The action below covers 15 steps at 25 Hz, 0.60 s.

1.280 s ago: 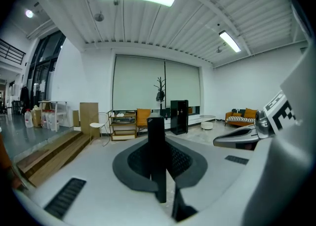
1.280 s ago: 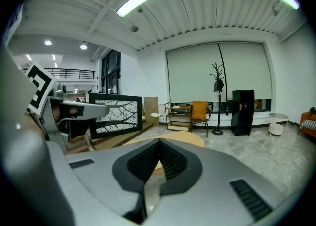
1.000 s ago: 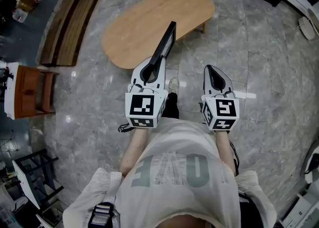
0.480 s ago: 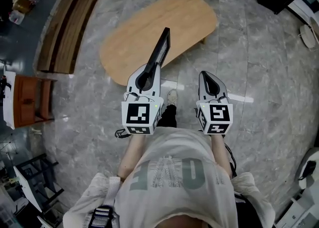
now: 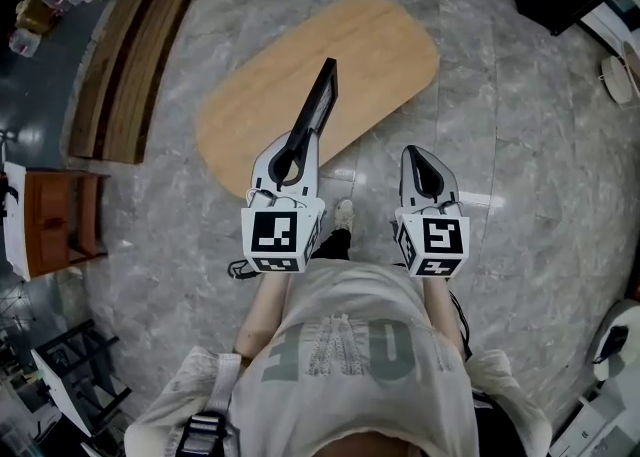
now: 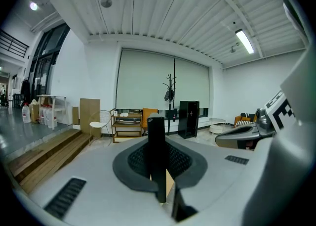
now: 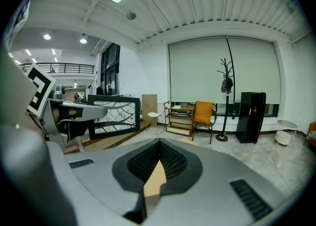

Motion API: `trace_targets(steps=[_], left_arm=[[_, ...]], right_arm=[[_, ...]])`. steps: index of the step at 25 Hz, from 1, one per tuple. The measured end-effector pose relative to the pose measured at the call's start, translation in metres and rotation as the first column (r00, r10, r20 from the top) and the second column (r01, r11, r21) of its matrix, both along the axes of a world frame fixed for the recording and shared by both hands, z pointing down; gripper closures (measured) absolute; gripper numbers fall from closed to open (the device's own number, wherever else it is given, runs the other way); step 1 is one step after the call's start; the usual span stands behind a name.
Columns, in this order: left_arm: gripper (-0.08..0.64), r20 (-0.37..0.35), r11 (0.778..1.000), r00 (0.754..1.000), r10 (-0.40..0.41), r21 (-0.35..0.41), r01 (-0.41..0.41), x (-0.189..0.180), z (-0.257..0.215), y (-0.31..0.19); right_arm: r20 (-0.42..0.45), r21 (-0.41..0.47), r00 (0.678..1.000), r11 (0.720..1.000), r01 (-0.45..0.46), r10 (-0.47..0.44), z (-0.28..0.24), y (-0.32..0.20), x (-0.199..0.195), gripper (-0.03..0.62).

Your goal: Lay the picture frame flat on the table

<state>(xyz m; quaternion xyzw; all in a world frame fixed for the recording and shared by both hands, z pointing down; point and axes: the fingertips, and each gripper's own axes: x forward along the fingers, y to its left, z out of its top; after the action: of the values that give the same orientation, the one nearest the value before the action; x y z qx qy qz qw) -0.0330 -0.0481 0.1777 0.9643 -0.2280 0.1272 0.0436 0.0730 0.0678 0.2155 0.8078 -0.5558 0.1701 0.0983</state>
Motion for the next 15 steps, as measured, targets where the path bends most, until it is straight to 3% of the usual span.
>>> trace_targets(steps=[11,15], left_arm=[[0.529,0.010,1.000,1.000,0.006,0.028,-0.006,0.039,0.006,-0.038],[0.529,0.007,0.999,1.000,0.013,0.039,-0.013,0.051,0.000,-0.043]], right_arm=[[0.005,0.006,0.997,0.997,0.078,-0.078,0.001,-0.052,0.019,0.586],[0.044,0.023,0.997,0.998,0.066,-0.067,0.000,-0.055,0.030,0.586]])
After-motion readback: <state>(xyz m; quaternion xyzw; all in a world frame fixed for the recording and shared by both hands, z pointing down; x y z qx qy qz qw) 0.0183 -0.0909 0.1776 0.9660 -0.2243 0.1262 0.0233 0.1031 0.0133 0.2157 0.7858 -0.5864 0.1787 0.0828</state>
